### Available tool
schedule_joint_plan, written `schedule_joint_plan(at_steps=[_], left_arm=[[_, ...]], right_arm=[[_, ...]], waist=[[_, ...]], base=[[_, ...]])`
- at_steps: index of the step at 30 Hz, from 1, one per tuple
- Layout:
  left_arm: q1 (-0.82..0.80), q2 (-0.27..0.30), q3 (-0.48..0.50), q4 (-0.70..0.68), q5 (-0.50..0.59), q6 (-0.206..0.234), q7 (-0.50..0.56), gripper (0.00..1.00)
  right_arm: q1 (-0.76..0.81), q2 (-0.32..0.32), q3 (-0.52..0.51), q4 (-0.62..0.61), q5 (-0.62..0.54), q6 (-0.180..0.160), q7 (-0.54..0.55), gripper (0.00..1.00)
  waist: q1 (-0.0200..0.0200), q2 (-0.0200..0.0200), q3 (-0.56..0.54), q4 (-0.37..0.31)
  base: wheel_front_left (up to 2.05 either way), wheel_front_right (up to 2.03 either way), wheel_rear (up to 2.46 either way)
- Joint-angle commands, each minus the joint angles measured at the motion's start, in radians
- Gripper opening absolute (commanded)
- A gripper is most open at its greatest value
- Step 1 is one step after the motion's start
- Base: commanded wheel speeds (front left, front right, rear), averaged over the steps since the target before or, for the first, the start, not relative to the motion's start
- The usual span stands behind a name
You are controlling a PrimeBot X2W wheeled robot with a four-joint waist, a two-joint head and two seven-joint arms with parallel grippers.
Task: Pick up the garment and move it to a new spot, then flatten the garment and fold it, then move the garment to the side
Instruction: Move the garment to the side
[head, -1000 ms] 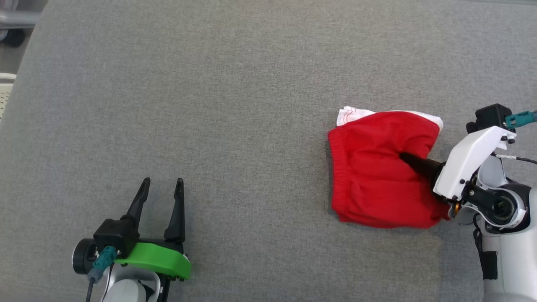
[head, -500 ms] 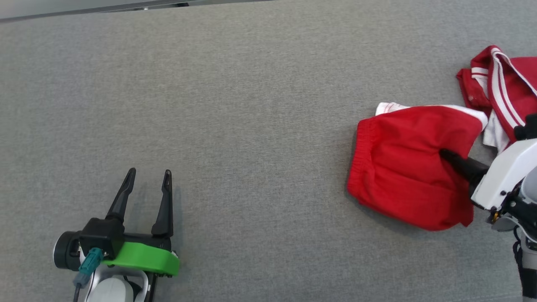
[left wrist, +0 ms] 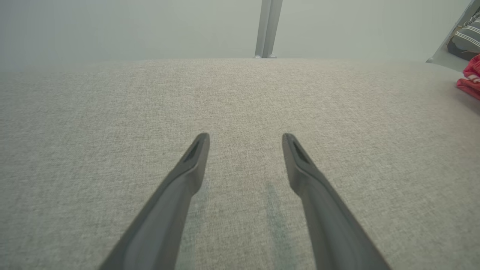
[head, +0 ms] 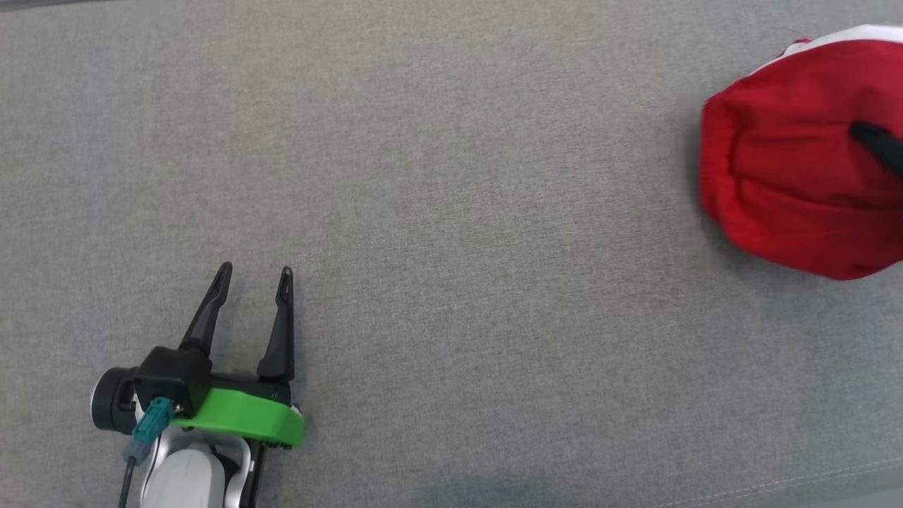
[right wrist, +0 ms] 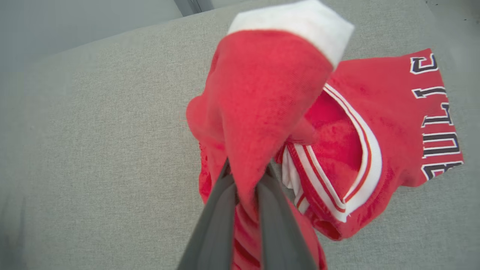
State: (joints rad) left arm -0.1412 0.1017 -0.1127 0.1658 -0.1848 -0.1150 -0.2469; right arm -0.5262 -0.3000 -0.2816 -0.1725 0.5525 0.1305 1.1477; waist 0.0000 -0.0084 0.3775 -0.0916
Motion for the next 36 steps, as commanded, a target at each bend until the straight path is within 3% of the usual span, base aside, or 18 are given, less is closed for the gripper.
schedule_joint_plan(at_steps=[1, 12, 22, 27, 36], left_arm=[[-0.024, 0.006, -0.003, -0.002, -0.007, 0.000, 0.001, 1.00], [-0.066, 0.008, -0.023, 0.016, -0.018, -0.001, -0.008, 1.00], [-0.089, 0.010, -0.036, 0.038, -0.020, 0.002, -0.010, 1.00], [-0.097, 0.008, -0.038, 0.046, -0.026, 0.009, -0.011, 1.00], [-0.097, 0.004, -0.050, 0.058, -0.030, 0.018, -0.013, 1.00]], right_arm=[[-0.030, -0.025, -0.014, 0.016, -0.017, 0.000, 0.032, 0.00], [-0.117, -0.199, -0.064, 0.085, -0.065, 0.000, 0.244, 0.00], [-0.112, -0.389, -0.033, 0.174, -0.143, 0.000, 0.207, 0.00], [-0.046, -0.477, 0.037, 0.217, -0.183, 0.000, 0.104, 0.00], [0.020, -0.594, 0.155, 0.356, -0.281, 0.000, -0.211, 0.00]], waist=[[0.0000, 0.0084, 0.037, 0.032], [0.0000, 0.0084, 0.094, 0.110], [0.0000, 0.0084, 0.106, 0.145], [0.0000, 0.0084, 0.112, 0.155], [0.0000, 0.0084, 0.116, 0.160]], base=[[0.00, 0.00, 0.00], [0.00, 0.00, 0.00], [0.00, 0.00, 0.00], [0.00, 0.00, 0.00], [0.00, 0.00, 0.00]])
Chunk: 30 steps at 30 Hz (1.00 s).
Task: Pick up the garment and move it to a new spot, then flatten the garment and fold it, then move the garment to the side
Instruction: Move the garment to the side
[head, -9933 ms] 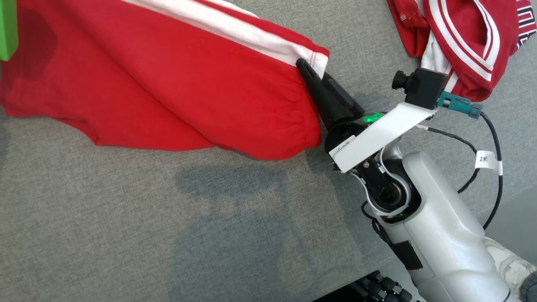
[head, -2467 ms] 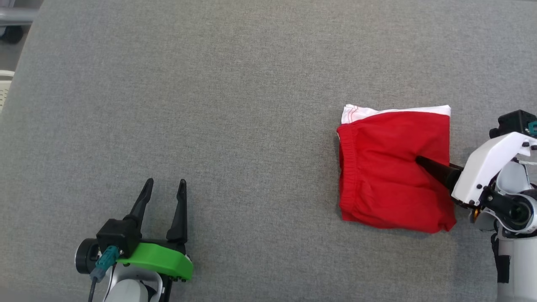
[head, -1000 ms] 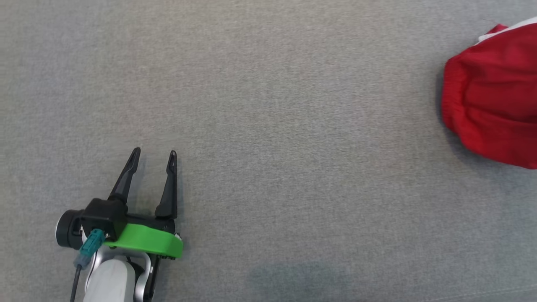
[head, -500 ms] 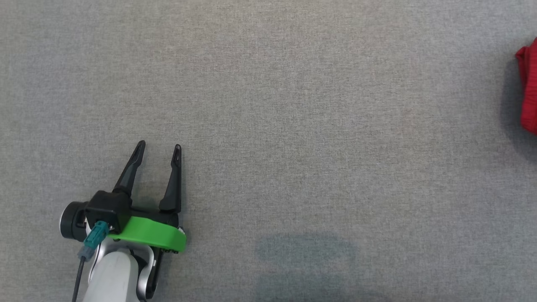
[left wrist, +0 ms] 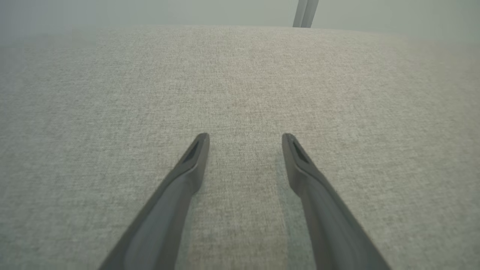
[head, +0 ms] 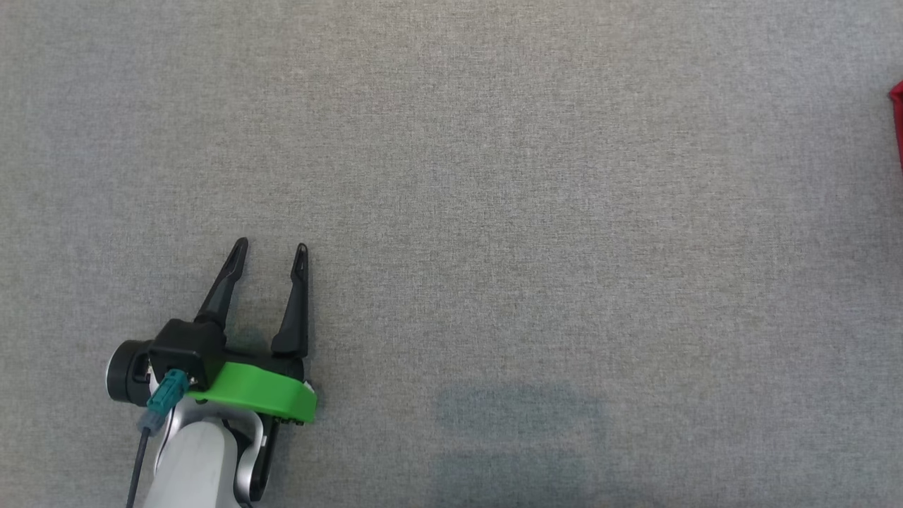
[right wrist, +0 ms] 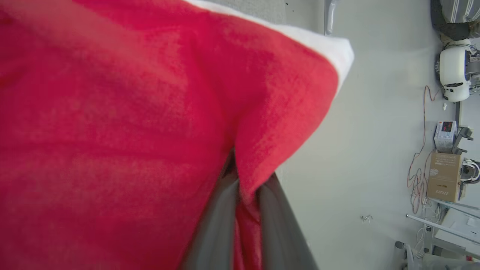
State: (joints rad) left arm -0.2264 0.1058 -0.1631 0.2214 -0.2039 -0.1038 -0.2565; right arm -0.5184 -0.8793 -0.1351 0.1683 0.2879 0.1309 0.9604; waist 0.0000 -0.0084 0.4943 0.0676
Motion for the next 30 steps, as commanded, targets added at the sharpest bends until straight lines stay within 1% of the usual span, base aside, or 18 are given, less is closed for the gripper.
schedule_joint_plan(at_steps=[1, 2, 3, 4, 9, 12, 13, 14, 16, 18, 20, 25, 30], left_arm=[[-0.011, 0.000, -0.001, 0.004, -0.010, 0.007, -0.003, 1.00], [-0.011, 0.000, -0.001, 0.004, -0.010, 0.007, -0.003, 1.00], [-0.010, 0.000, -0.002, 0.006, -0.011, 0.007, -0.003, 1.00], [-0.009, 0.000, -0.003, 0.010, -0.014, 0.007, -0.004, 1.00], [-0.002, 0.003, 0.000, 0.020, -0.018, 0.013, -0.005, 1.00], [0.005, 0.007, 0.001, 0.022, -0.019, 0.017, -0.006, 1.00], [0.008, 0.008, 0.002, 0.020, -0.019, 0.019, -0.006, 1.00], [0.015, 0.010, 0.004, 0.019, -0.020, 0.024, -0.006, 1.00], [0.024, 0.012, 0.007, 0.019, -0.022, 0.027, -0.007, 1.00], [0.036, 0.011, 0.009, 0.018, -0.022, 0.032, -0.008, 1.00], [0.048, 0.010, 0.014, 0.016, -0.026, 0.037, -0.009, 1.00], [0.089, 0.012, 0.026, 0.023, -0.037, 0.044, -0.008, 1.00], [0.125, 0.010, 0.043, 0.019, -0.034, 0.056, -0.009, 1.00]], right_arm=[[0.019, -0.025, 0.018, 0.035, -0.028, 0.000, -0.049, 0.13], [0.019, -0.025, 0.018, 0.035, -0.028, 0.000, -0.049, 0.13], [0.023, -0.035, 0.028, 0.050, -0.042, 0.000, -0.085, 0.44], [0.024, -0.038, 0.030, 0.069, -0.059, 0.000, -0.123, 1.00], [0.031, 0.004, 0.036, 0.171, -0.120, 0.000, -0.258, 1.00], [0.031, 0.044, 0.021, 0.216, -0.165, 0.000, -0.329, 1.00], [0.024, 0.057, 0.008, 0.228, -0.182, -0.001, -0.353, 1.00], [0.014, 0.087, -0.014, 0.238, -0.223, 0.000, -0.410, 1.00], [0.005, 0.123, -0.049, 0.235, -0.255, -0.001, -0.468, 1.00], [0.000, 0.150, -0.071, 0.208, -0.286, -0.001, -0.529, 1.00], [-0.008, 0.188, -0.098, 0.169, -0.293, -0.001, -0.598, 1.00], [0.004, 0.280, -0.081, 0.032, -0.292, -0.001, -0.740, 1.00], [0.088, 0.382, -0.050, -0.092, -0.254, -0.001, -0.840, 1.00]], waist=[[0.0000, 0.0084, -0.003, 0.001], [0.0000, 0.0084, -0.003, 0.001], [0.0000, 0.0084, -0.005, 0.001], [0.0000, 0.0084, -0.008, 0.002], [0.0000, 0.0084, -0.021, 0.001], [0.0000, 0.0084, -0.032, -0.003], [0.0000, 0.0084, -0.037, -0.006], [0.0000, 0.0084, -0.047, -0.012], [0.0000, 0.0084, -0.065, -0.019], [0.0000, 0.0084, -0.085, -0.026], [0.0000, 0.0084, -0.110, -0.034], [0.0000, 0.0084, -0.187, -0.056], [0.0000, 0.0084, -0.264, -0.052]], base=[[0.00, 0.00, 0.00], [0.00, 0.00, 0.00], [0.00, 0.00, 0.00], [0.00, 0.00, 0.00], [0.00, 0.00, 0.00], [0.00, 0.00, 0.00], [0.00, 0.00, 0.00], [0.00, 0.00, 0.00], [0.00, 0.00, 0.00], [0.00, 0.00, 0.00], [0.00, 0.00, 0.00], [0.00, 0.00, 0.00], [0.00, 0.00, 0.00]])
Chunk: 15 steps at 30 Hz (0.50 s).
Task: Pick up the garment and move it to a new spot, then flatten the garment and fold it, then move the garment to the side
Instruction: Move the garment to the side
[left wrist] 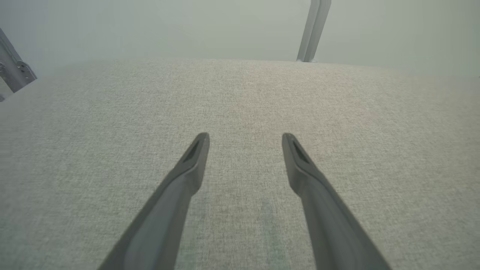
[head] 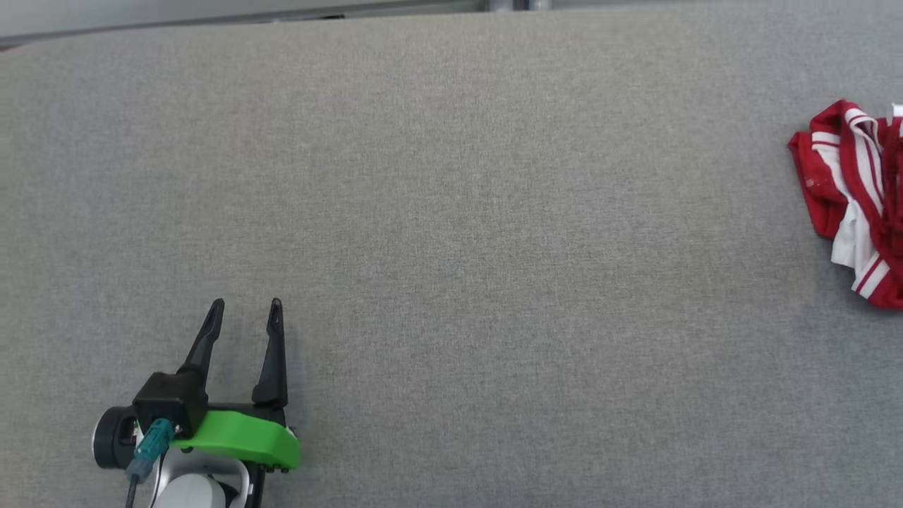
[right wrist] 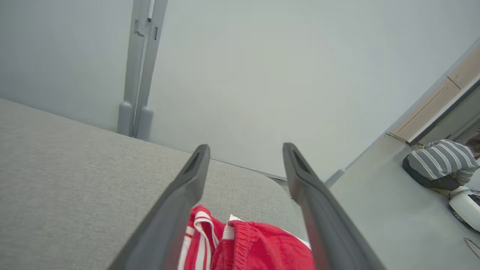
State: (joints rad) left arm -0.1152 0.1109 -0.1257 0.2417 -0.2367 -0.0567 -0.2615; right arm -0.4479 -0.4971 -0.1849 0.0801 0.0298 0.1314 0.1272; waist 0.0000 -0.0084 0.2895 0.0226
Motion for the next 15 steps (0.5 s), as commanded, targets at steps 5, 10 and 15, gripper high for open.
schedule_joint_plan(at_steps=[5, 10, 15], left_arm=[[0.042, -0.001, 0.028, -0.007, 0.015, 0.021, -0.003, 1.00], [0.061, -0.007, 0.049, -0.005, 0.031, 0.018, -0.003, 1.00], [0.071, -0.009, 0.057, 0.005, 0.039, 0.002, -0.004, 1.00]], right_arm=[[0.153, 0.095, 0.031, -0.063, 0.066, -0.001, -0.121, 1.00], [0.280, 0.188, 0.077, -0.029, 0.104, -0.002, -0.220, 1.00], [0.344, 0.264, 0.075, 0.050, 0.045, -0.001, -0.303, 1.00]], waist=[[0.0000, 0.0084, -0.123, 0.019], [0.0000, 0.0084, -0.158, 0.049], [0.0000, 0.0084, -0.177, 0.069]], base=[[0.00, 0.00, 0.00], [0.00, 0.00, 0.00], [0.00, 0.00, 0.00]])
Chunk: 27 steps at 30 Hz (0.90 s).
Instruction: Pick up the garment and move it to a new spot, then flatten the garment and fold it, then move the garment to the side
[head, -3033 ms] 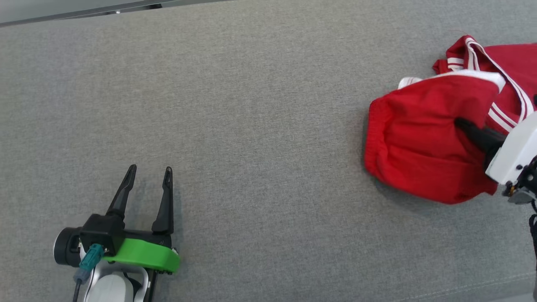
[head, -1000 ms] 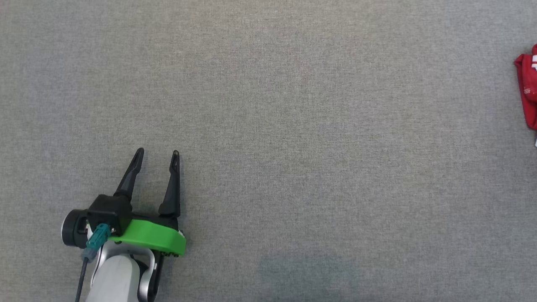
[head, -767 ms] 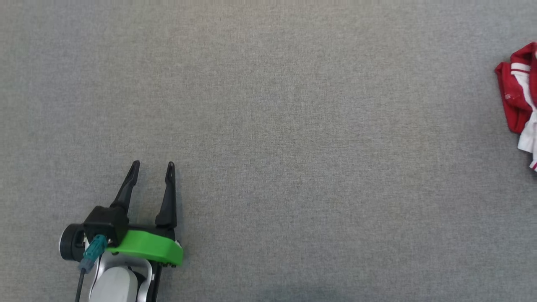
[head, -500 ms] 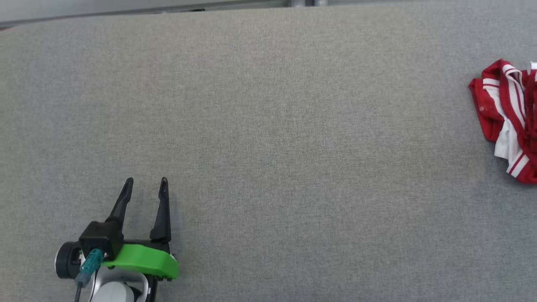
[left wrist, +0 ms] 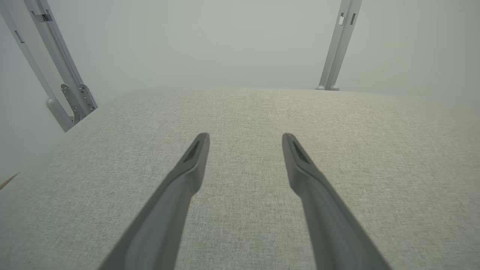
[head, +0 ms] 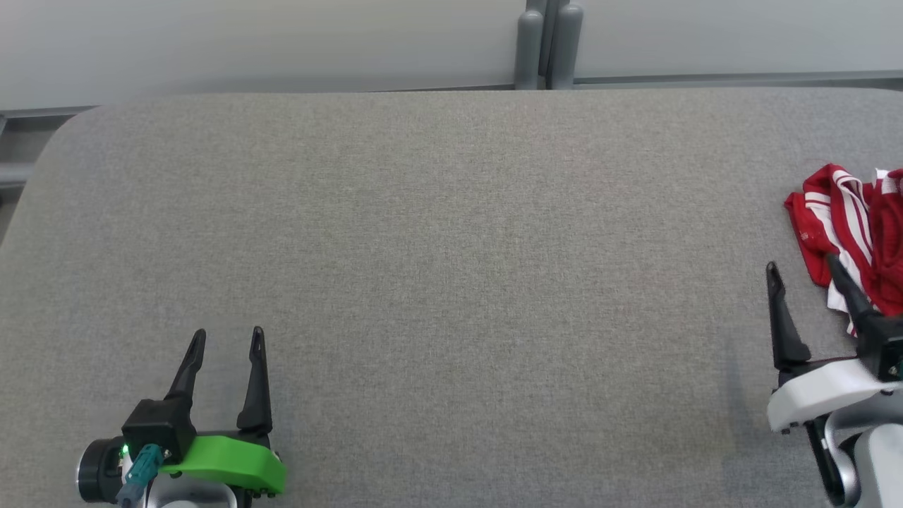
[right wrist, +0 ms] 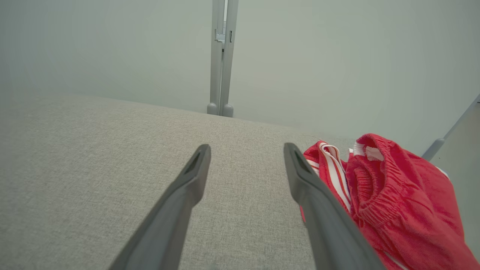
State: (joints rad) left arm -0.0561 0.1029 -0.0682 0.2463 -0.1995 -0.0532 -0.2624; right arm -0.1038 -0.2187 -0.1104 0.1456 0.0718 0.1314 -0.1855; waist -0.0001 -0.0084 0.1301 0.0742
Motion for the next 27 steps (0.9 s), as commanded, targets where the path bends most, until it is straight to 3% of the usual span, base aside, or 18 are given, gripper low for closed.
schedule_joint_plan(at_steps=[1, 7, 13, 27], left_arm=[[0.013, -0.001, 0.005, 0.002, 0.004, -0.005, -0.003, 1.00], [0.047, -0.006, 0.031, 0.021, 0.012, -0.023, -0.003, 1.00], [0.069, -0.008, 0.050, 0.033, 0.020, -0.037, -0.003, 1.00], [0.082, -0.018, 0.065, 0.050, 0.030, -0.059, -0.003, 1.00]], right_arm=[[0.015, 0.000, -0.002, 0.005, -0.015, -0.001, -0.009, 1.00], [0.071, 0.100, -0.029, 0.110, -0.103, -0.001, -0.073, 1.00], [0.119, 0.149, -0.057, 0.106, -0.163, -0.001, -0.080, 1.00], [0.139, 0.167, -0.060, 0.071, -0.176, -0.001, -0.080, 1.00]], waist=[[0.0001, 0.0084, -0.022, 0.021], [0.0001, 0.0084, -0.072, 0.023], [0.0001, 0.0084, -0.101, 0.017], [0.0001, 0.0084, -0.144, 0.005]], base=[[0.00, 0.00, 0.00], [0.00, 0.00, 0.00], [0.00, 0.00, 0.00], [0.00, 0.00, 0.00]])
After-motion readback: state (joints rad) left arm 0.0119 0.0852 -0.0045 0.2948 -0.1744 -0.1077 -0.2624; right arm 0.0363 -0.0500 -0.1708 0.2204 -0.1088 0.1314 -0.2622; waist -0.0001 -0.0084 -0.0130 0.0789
